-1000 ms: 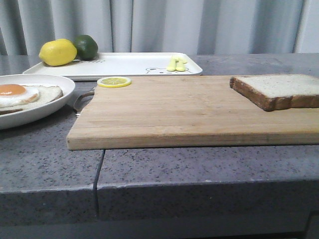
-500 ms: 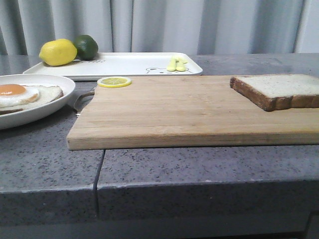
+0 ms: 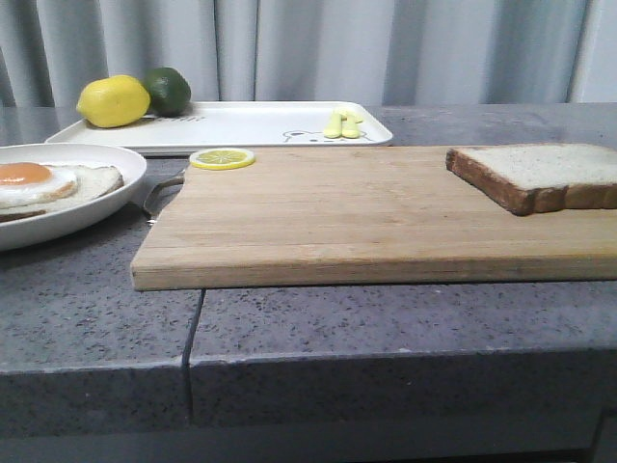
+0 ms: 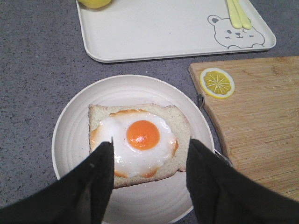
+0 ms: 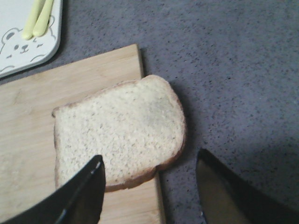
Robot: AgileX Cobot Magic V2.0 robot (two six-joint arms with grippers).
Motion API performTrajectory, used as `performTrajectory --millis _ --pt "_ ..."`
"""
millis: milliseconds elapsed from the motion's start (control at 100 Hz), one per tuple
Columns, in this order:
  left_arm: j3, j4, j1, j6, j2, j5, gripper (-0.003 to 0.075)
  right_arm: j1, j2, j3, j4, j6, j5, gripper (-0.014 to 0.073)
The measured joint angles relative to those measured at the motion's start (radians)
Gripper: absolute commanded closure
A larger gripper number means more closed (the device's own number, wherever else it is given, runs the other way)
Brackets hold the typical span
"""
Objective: Place bread and move sandwich to tray
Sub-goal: 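Lower the right gripper over the bread slice on the cutting board and grasp it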
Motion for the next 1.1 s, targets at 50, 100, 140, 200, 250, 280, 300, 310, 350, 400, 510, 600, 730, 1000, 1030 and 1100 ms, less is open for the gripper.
performTrajectory --millis 50,100,140,200,250,280,300,310,350,400,510,600,730,1000,1030,1100 --pt "0.000 -0.002 0.000 0.000 0.000 0.000 0.0383 -0.022 0.021 0.000 0.017 0.002 -0.017 0.0153" --pt "0.000 -0.002 0.000 0.000 0.000 0.002 0.0383 -0.045 0.040 0.000 0.037 0.002 -0.031 0.0153" --pt "0.000 -0.002 0.000 0.002 0.000 0.004 0.0383 -0.063 0.054 0.000 0.052 0.004 -0.039 0.0153" --pt "0.000 -0.002 0.000 0.002 0.000 0.013 0.0383 -0.080 0.081 0.000 0.074 0.004 -0.052 0.0153" --pt "0.000 -0.002 0.000 0.002 0.000 0.017 0.0383 -0.088 0.103 0.000 0.088 0.004 -0.062 0.0153" --pt "0.000 -0.002 0.000 0.002 0.000 0.017 0.0383 -0.088 0.116 0.000 0.096 0.004 -0.066 0.0153" --pt "0.000 -0.002 0.000 0.002 0.000 0.017 0.0383 -0.088 0.126 0.000 0.103 0.004 -0.072 0.0153" --pt "0.000 -0.002 0.000 0.002 0.000 0.017 0.0383 -0.088 0.132 0.000 0.108 0.004 -0.072 0.0153" --pt "0.000 -0.002 0.000 0.002 0.000 0.018 0.0383 -0.088 0.148 0.000 0.122 0.004 -0.079 0.0153" --pt "0.000 -0.002 0.000 0.002 0.000 0.018 0.0383 -0.088 0.172 0.000 0.143 -0.002 -0.088 0.0153" --pt "0.000 -0.002 0.000 0.002 0.000 0.020 0.0383 -0.088 0.212 0.000 0.191 -0.030 -0.107 0.0150" --pt "0.000 -0.002 0.000 0.002 0.000 0.020 0.0383 -0.088 0.241 0.000 0.234 -0.061 -0.119 0.0150" --pt "0.000 -0.002 0.000 0.002 0.000 0.020 0.0383 -0.088 0.270 0.000 0.314 -0.118 -0.126 0.0150" --pt "0.000 -0.002 0.000 0.002 0.000 0.020 0.0383 -0.088 0.319 0.000 0.468 -0.256 -0.143 0.0150" --pt "0.000 -0.002 0.000 0.002 0.000 0.020 0.0383 -0.088 0.328 0.000 0.483 -0.269 -0.146 0.0150" --pt "0.000 -0.002 0.000 0.002 0.000 0.020 0.0383 -0.088 0.343 0.000 0.514 -0.299 -0.148 0.0150"
